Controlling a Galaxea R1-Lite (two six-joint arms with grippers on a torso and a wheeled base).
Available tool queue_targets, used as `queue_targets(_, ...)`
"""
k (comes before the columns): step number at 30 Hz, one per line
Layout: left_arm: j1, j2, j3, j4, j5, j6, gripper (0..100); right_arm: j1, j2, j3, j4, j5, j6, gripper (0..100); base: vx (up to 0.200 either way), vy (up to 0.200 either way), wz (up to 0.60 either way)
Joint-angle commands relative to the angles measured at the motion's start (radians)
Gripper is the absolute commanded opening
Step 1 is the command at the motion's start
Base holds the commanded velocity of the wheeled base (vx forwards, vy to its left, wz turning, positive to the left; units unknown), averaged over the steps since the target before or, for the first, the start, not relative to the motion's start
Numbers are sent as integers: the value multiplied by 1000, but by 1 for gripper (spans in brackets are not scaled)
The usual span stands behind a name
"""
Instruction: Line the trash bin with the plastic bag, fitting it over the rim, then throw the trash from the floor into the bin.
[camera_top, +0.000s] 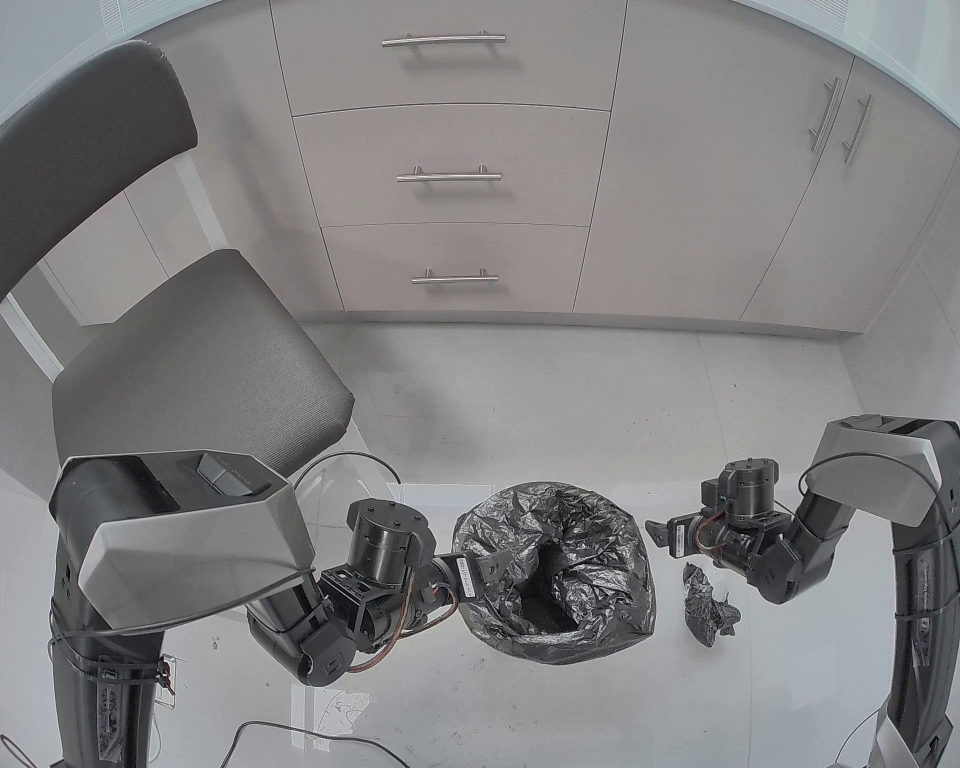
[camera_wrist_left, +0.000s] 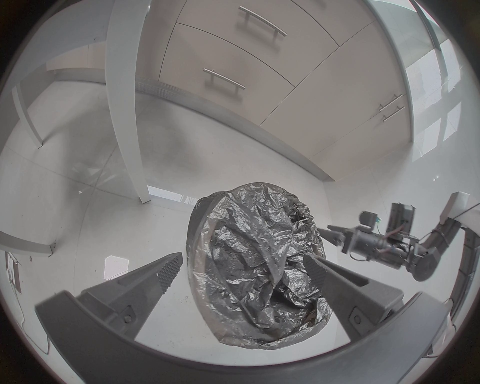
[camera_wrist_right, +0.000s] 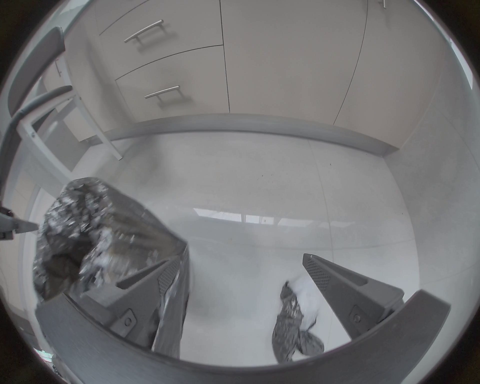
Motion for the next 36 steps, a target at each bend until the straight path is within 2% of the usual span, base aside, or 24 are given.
queue_targets(1, 1, 2, 4, -1, 1, -1, 100, 51, -206, 361, -191, 82, 64, 100, 0, 0, 0)
queue_targets(4, 1, 0, 4, -1, 1, -1, 100, 75, -202, 452, -275, 93, 87, 100, 0, 0, 0)
queue_targets(5, 3, 0, 5, -1, 1, -1, 100, 106, -157, 536, -383, 94, 103, 100, 0, 0, 0)
queue_targets(8, 3, 0, 5, -1, 1, -1, 100, 110, -67, 556, -479, 94, 107, 100, 0, 0, 0)
queue_targets(10, 3, 0, 5, -1, 1, -1, 100, 109, 30, 539, -490, 91, 107, 100, 0, 0, 0)
queue_targets(14, 3, 2, 7, -1, 1, -2, 100, 104, 99, 486, -490, 93, 108, 100, 0, 0, 0)
queue_targets(22, 1, 4, 7, -2, 1, -2, 100, 92, 96, 453, -490, 96, 110, 100, 0, 0, 0)
queue_targets(26, 1, 4, 7, -2, 1, -2, 100, 81, 96, 407, -455, 94, 108, 100, 0, 0, 0)
queue_targets(27, 1, 4, 9, -2, 1, -2, 100, 74, 76, 383, -371, 96, 108, 100, 0, 0, 0)
queue_targets(31, 1, 4, 10, -2, 1, -2, 100, 74, 28, 334, -188, 94, 103, 100, 0, 0, 0)
queue_targets(36, 1, 4, 10, -2, 1, -1, 100, 70, -1, 347, -117, 93, 88, 100, 0, 0, 0)
